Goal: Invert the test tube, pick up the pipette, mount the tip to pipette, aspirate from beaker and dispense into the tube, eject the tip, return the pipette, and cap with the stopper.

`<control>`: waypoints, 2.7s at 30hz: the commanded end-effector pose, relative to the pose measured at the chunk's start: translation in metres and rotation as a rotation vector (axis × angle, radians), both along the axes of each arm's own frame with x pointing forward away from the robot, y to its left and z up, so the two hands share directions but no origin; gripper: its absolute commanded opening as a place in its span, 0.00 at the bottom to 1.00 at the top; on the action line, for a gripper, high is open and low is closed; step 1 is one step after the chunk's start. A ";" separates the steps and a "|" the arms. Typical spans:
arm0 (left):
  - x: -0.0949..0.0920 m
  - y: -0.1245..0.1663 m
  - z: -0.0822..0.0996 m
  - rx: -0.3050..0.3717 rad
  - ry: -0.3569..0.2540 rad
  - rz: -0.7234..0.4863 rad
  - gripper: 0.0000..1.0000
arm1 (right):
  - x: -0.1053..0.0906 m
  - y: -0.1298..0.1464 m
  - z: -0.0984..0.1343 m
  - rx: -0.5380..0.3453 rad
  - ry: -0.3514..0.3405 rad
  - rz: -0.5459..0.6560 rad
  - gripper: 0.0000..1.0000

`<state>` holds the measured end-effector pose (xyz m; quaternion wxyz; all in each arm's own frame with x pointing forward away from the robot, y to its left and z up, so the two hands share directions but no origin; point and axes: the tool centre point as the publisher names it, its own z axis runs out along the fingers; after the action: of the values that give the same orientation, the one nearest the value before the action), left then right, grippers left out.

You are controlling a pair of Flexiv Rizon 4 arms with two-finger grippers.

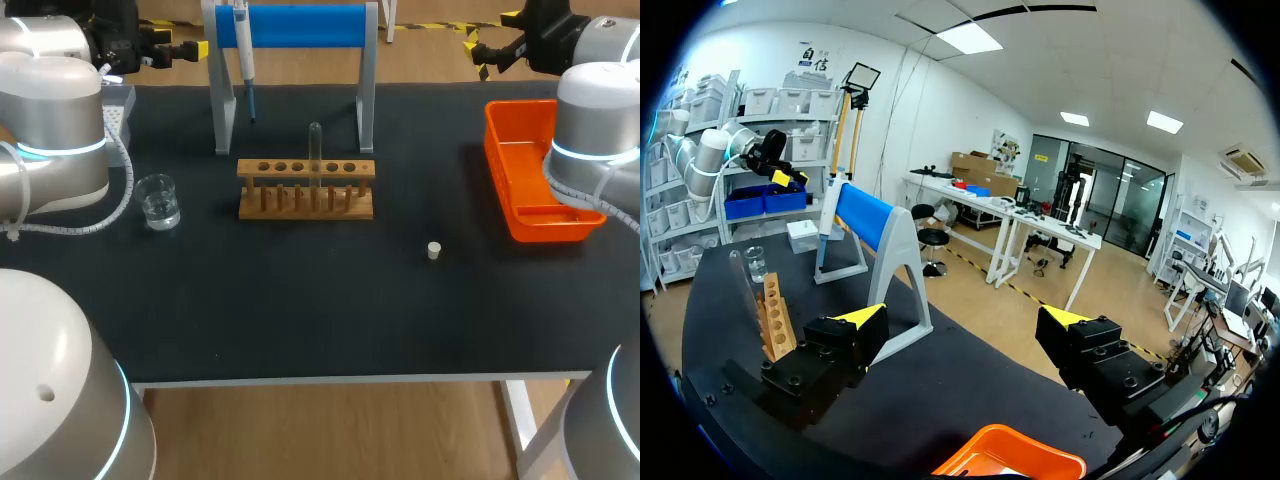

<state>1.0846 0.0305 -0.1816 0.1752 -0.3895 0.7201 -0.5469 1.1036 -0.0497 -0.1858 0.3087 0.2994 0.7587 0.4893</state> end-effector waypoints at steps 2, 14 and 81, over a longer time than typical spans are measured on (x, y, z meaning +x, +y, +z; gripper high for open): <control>0.000 0.000 0.000 -0.001 -0.001 0.000 1.00 | 0.001 -0.001 0.000 -0.001 0.003 0.002 1.00; 0.000 0.000 0.000 -0.001 -0.001 0.000 1.00 | 0.001 -0.001 0.000 -0.001 0.003 0.002 1.00; 0.000 0.000 0.000 -0.001 -0.001 0.000 1.00 | -0.248 0.150 -0.120 0.091 -0.039 0.512 1.00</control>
<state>1.0845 0.0305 -0.1816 0.1751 -0.3895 0.7201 -0.5469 0.8564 0.1005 -0.3060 0.1754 0.1015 0.7808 0.5910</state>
